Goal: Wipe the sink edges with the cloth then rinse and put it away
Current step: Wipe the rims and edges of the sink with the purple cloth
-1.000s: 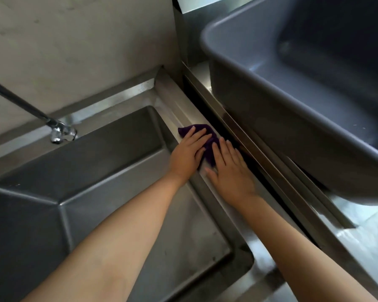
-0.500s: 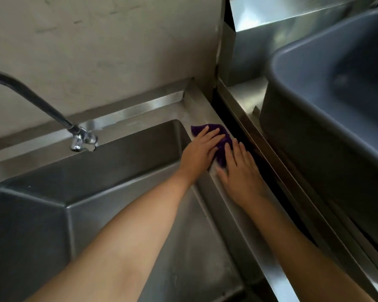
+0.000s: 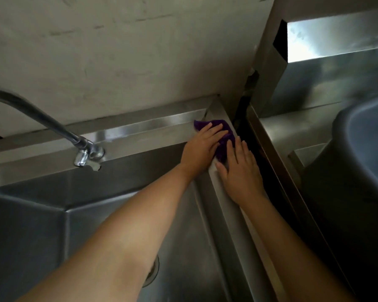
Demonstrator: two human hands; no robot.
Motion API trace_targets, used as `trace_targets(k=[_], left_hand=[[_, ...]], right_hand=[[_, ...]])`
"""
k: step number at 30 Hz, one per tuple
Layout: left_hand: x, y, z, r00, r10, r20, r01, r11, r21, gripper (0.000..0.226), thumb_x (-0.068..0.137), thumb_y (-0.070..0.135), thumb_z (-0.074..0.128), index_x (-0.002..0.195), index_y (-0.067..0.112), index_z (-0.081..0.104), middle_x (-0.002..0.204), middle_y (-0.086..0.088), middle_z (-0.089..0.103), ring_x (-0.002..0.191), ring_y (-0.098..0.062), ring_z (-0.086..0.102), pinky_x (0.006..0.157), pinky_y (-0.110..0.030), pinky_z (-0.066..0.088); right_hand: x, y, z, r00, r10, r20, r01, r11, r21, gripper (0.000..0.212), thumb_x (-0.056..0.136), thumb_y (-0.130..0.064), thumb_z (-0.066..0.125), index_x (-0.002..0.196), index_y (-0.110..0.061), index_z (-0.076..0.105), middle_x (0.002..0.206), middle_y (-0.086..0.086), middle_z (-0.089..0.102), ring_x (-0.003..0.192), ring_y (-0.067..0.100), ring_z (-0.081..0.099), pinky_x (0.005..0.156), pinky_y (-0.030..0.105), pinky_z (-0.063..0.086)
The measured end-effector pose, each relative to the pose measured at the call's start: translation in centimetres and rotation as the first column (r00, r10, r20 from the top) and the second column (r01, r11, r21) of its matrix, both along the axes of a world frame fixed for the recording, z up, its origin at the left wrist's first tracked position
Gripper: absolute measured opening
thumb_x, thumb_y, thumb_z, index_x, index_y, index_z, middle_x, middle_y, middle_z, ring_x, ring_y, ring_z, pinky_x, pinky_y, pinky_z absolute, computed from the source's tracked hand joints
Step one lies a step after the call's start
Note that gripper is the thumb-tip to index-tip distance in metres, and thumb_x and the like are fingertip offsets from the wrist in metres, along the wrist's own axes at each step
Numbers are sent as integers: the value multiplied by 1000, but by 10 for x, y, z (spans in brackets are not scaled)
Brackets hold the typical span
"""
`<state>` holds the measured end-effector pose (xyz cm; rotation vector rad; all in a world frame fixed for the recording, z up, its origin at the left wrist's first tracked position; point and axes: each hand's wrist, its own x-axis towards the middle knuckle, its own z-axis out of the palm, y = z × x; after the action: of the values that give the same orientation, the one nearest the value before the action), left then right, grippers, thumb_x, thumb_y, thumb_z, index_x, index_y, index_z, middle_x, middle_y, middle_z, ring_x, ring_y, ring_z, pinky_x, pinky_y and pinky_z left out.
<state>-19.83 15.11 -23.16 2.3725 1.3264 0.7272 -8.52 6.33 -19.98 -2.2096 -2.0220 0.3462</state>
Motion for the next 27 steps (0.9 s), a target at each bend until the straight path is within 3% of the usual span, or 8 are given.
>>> trace_targets(k=[9, 14, 18, 24, 27], left_hand=[[-1, 23, 5, 996, 74, -55, -73, 997, 9, 38, 95, 16, 46, 132, 15, 54, 143, -7, 48, 136, -26, 39, 112, -34, 28], [-2, 27, 8, 976, 140, -169, -140, 990, 12, 40, 93, 13, 47, 132, 9, 52, 137, -13, 53, 132, -30, 43, 112, -37, 30], [-9, 23, 7, 951, 165, -262, -160, 986, 43, 38, 86, 12, 55, 123, 7, 58, 127, -13, 60, 126, -31, 48, 110, -39, 35], [-24, 21, 11, 940, 203, -273, -184, 978, 96, 33, 78, 9, 63, 111, 5, 65, 116, -14, 66, 117, -32, 56, 104, -38, 41], [-35, 19, 11, 936, 222, -273, -195, 973, 124, 31, 81, 12, 53, 107, 5, 68, 111, -14, 69, 112, -33, 60, 100, -39, 46]], right_hand=[[-4, 35, -1, 1000, 16, 21, -16, 1000, -8, 57, 100, -38, 17, 148, -15, -1, 159, 8, -1, 146, 21, -4, 119, 36, 0], [-7, 51, -2, 999, 29, 15, -29, 999, -27, 54, 100, -34, 19, 149, -19, 1, 159, 8, -1, 146, 22, -5, 118, 38, 0], [-7, 51, -2, 997, 60, 39, -58, 998, -34, 53, 100, -33, 22, 149, -25, 3, 159, 10, -5, 146, 25, -8, 118, 38, -2], [-5, 50, -1, 996, 84, 19, -83, 995, -49, 51, 99, -37, 22, 148, -31, 6, 159, 10, -6, 146, 25, -10, 117, 37, -5], [-5, 49, 1, 997, 78, 7, -77, 995, -56, 52, 99, -39, 21, 148, -29, 6, 159, 9, -7, 146, 24, -11, 118, 38, -4]])
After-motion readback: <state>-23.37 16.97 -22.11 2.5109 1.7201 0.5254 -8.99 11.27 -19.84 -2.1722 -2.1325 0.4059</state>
